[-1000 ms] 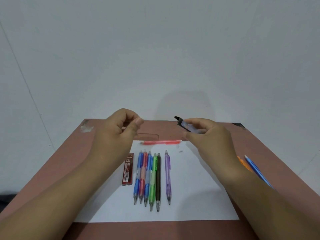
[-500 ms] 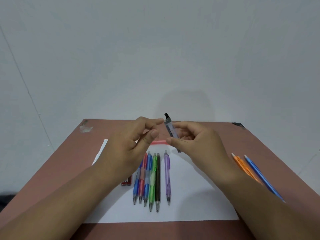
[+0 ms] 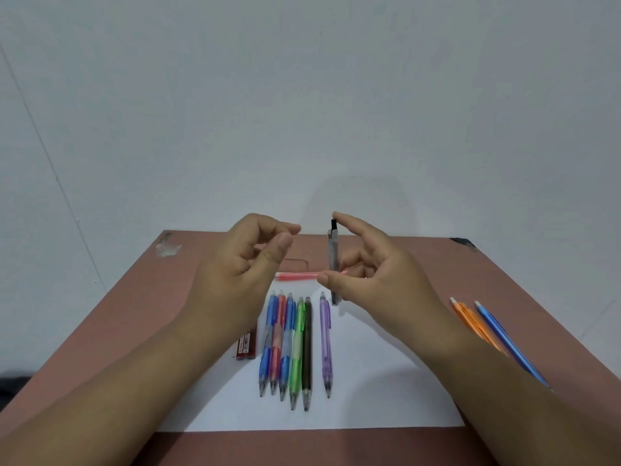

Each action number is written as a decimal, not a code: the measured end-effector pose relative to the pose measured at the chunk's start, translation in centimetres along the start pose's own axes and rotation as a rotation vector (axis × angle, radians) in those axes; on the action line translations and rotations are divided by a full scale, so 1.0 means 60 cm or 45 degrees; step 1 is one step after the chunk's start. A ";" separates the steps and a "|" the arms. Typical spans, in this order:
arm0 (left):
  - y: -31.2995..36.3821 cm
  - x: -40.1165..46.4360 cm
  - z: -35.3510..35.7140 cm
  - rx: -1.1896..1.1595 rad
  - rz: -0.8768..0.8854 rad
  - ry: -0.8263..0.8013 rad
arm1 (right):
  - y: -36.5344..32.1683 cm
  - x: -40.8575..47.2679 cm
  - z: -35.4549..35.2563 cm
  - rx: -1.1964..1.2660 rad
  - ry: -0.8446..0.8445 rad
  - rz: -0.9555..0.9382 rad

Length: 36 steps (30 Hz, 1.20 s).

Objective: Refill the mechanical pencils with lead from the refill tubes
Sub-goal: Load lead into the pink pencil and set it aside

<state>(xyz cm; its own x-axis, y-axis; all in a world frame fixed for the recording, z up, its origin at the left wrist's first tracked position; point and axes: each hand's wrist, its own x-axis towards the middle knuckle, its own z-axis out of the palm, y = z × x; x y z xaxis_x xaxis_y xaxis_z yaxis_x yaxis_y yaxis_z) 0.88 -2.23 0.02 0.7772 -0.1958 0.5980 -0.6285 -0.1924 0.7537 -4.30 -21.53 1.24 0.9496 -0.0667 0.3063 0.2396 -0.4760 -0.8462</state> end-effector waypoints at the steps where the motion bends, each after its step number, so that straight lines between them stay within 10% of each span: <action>1: -0.001 0.002 -0.001 -0.018 -0.017 0.032 | -0.002 0.000 0.000 0.002 0.002 0.003; 23: -0.020 0.012 -0.006 -0.033 -0.196 0.195 | -0.003 0.008 -0.022 -0.066 0.043 0.064; 36: -0.033 0.012 -0.006 0.191 -0.182 0.068 | -0.016 0.005 -0.059 -0.505 -0.675 0.452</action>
<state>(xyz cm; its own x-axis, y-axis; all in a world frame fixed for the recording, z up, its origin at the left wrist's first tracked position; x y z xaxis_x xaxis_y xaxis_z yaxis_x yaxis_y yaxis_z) 2.69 -1.64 -0.96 0.8568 -0.1059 0.5047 -0.5066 -0.3564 0.7851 -4.94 -24.20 3.71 0.9503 0.1081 -0.2918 -0.0953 -0.7917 -0.6034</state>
